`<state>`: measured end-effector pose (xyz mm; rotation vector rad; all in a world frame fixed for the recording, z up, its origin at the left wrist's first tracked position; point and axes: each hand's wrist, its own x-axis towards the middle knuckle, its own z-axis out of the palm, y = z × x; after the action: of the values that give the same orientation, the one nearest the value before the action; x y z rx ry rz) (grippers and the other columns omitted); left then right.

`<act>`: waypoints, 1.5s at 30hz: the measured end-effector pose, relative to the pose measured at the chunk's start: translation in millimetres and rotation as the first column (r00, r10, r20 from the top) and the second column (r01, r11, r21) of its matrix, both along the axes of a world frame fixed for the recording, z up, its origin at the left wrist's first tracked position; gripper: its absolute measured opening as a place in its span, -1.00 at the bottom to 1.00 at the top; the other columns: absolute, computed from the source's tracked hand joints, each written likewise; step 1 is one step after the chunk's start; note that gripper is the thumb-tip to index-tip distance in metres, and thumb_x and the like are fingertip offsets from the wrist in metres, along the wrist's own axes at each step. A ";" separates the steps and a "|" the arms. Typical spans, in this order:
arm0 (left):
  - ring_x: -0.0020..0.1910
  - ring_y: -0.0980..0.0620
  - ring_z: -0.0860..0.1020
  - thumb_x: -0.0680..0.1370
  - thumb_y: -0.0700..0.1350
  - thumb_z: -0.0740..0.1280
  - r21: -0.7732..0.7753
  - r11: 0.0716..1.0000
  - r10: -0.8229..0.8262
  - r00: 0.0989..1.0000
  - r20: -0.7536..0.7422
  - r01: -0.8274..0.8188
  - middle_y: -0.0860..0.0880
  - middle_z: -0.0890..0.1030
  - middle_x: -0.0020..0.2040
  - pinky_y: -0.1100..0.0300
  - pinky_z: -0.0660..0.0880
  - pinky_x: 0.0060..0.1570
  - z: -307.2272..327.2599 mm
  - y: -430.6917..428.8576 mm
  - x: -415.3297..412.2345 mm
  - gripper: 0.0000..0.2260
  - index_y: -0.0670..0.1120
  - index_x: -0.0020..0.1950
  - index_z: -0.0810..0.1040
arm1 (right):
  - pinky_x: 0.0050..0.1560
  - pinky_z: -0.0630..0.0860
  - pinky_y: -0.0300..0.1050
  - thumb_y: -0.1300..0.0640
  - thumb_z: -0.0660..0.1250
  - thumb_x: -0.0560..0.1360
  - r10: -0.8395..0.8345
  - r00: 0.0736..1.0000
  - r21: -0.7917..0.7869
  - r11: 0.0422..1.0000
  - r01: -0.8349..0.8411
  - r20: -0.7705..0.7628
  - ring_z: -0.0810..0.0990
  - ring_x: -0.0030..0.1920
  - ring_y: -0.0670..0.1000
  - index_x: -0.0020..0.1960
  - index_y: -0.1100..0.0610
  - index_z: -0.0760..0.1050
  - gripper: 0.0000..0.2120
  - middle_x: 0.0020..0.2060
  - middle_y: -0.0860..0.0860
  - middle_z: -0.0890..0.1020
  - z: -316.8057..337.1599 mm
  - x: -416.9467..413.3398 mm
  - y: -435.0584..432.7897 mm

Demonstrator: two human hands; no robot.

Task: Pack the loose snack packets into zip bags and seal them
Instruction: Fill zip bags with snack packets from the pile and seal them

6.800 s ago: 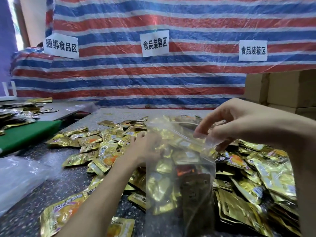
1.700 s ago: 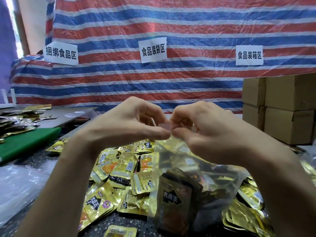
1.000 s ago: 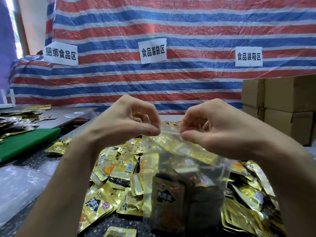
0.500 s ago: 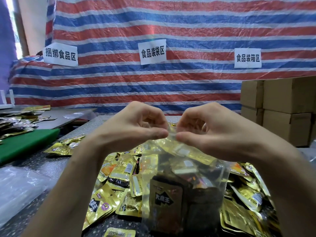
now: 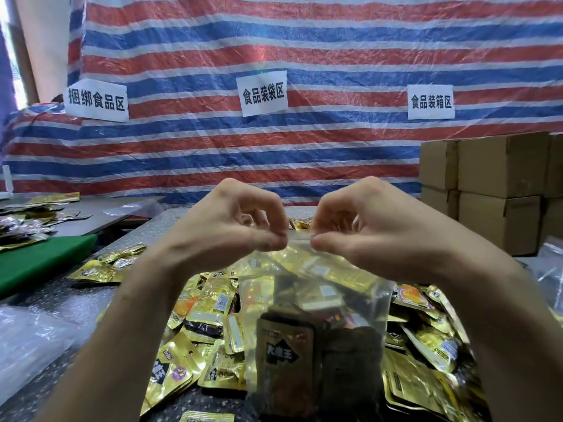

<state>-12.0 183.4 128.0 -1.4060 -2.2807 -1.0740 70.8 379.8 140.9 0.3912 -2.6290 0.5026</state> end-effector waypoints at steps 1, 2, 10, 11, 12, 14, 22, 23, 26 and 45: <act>-0.32 0.21 0.49 0.37 -0.08 0.44 -0.010 1.000 0.011 1.000 -0.006 -0.011 0.08 0.63 -0.31 0.35 0.39 -0.30 -0.1 1.0 0.7 -0.98 0.00 -0.26 0.66 | -0.04 0.57 0.10 0.03 0.39 0.52 -0.012 1.000 0.023 1.000 0.012 0.017 0.58 -0.20 -0.13 -0.15 -0.04 0.60 -0.92 -0.26 -0.15 0.65 -1.0 -1.1 0.4; -0.34 0.22 0.48 0.38 -0.08 0.43 -0.022 0.999 0.023 1.000 -0.019 -0.023 0.09 0.62 -0.32 0.37 0.39 -0.32 -0.1 2.3 2.3 -0.98 0.02 -0.26 0.65 | -0.05 0.57 0.10 0.05 0.35 0.54 -0.023 0.999 0.046 0.999 0.021 0.037 0.57 -0.20 -0.11 -0.13 -0.03 0.58 -0.91 -0.25 -0.13 0.63 -2.1 -2.3 0.0; -0.40 0.24 0.43 0.47 -0.23 0.49 -0.038 0.999 0.023 0.998 -0.057 -0.025 0.20 0.56 -0.39 0.43 0.33 -0.36 2.9 4.6 9.3 -0.87 -0.05 -0.25 0.64 | -0.09 0.57 -0.04 0.02 0.41 0.52 0.040 0.998 -0.037 0.999 -0.038 0.058 0.60 -0.20 -0.14 -0.16 -0.06 0.62 -0.91 -0.25 -0.14 0.66 2.9 0.4 7.2; -0.39 0.23 0.43 0.46 -0.23 0.49 -0.031 0.999 0.038 0.998 -0.053 -0.039 0.19 0.56 -0.39 0.41 0.34 -0.35 3.0 4.6 8.4 -0.87 -0.05 -0.25 0.64 | -0.11 0.56 -0.07 0.02 0.42 0.52 0.040 0.997 -0.047 0.998 -0.037 0.064 0.60 -0.21 -0.14 -0.17 -0.06 0.62 -0.91 -0.25 -0.13 0.67 3.6 1.4 10.2; -0.39 0.23 0.43 0.47 -0.22 0.50 -0.029 0.998 0.048 0.998 -0.049 -0.050 0.19 0.57 -0.38 0.41 0.34 -0.35 2.8 5.0 7.7 -0.86 -0.04 -0.25 0.64 | -0.14 0.54 -0.11 0.03 0.42 0.53 0.039 0.997 -0.054 0.998 -0.035 0.073 0.59 -0.22 -0.15 -0.17 -0.07 0.62 -0.90 -0.25 -0.13 0.66 3.8 2.1 12.6; -0.38 0.22 0.44 0.48 -0.18 0.48 -0.053 0.996 0.065 0.997 -0.051 -0.067 0.20 0.57 -0.37 0.40 0.36 -0.34 1.8 6.5 7.7 -0.87 0.00 -0.24 0.64 | -0.18 0.50 -0.14 0.05 0.41 0.55 0.031 0.996 -0.044 0.999 -0.027 0.087 0.56 -0.25 -0.16 -0.18 -0.06 0.59 -0.87 -0.25 -0.11 0.65 2.9 1.7 15.1; -0.40 0.16 0.45 0.52 -0.09 0.46 -0.066 0.992 0.096 0.990 -0.106 -0.103 0.02 0.60 -0.35 0.33 0.31 -0.41 3.5 7.5 13.1 -0.89 0.02 -0.22 0.65 | -0.33 0.45 -0.32 0.06 0.48 0.49 0.101 0.993 -0.131 0.987 -0.092 0.063 0.58 -0.33 -0.22 -0.19 0.00 0.66 -0.91 -0.29 -0.10 0.68 3.4 1.3 15.5; -0.40 0.17 0.44 0.52 -0.12 0.46 -0.061 0.992 0.103 0.990 -0.096 -0.109 0.02 0.60 -0.35 0.33 0.30 -0.40 3.9 7.3 12.4 -0.87 0.00 -0.23 0.65 | -0.34 0.43 -0.35 0.07 0.47 0.49 0.098 0.993 -0.138 0.986 -0.088 0.067 0.56 -0.36 -0.24 -0.21 0.01 0.65 -0.90 -0.33 -0.12 0.67 3.4 1.3 18.2; -0.32 0.15 0.51 0.52 -0.13 0.43 -0.070 0.992 0.105 0.993 -0.054 -0.109 0.03 0.62 -0.32 0.24 0.43 -0.30 2.2 8.5 10.9 -0.87 -0.01 -0.23 0.64 | -0.32 0.37 -0.32 0.10 0.45 0.52 0.098 0.992 -0.114 0.989 -0.089 0.078 0.52 -0.36 -0.22 -0.21 0.00 0.64 -0.87 -0.33 -0.10 0.65 2.4 -0.6 21.9; -0.25 0.11 0.57 0.49 0.11 0.40 -0.047 0.995 0.086 0.992 -0.092 -0.090 0.10 0.64 -0.25 0.20 0.50 -0.28 -1.6 19.4 16.7 -0.83 0.04 -0.16 0.65 | -0.30 0.38 0.23 0.18 0.53 0.45 0.199 0.979 -0.271 0.946 -0.178 0.052 0.40 -0.33 0.09 -0.23 0.08 0.66 -0.90 -0.26 0.37 0.57 -1.2 -7.4 21.3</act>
<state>4.7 202.8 126.4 -1.3309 -2.2978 -0.9132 63.4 401.1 139.6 0.5478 -2.5633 0.9392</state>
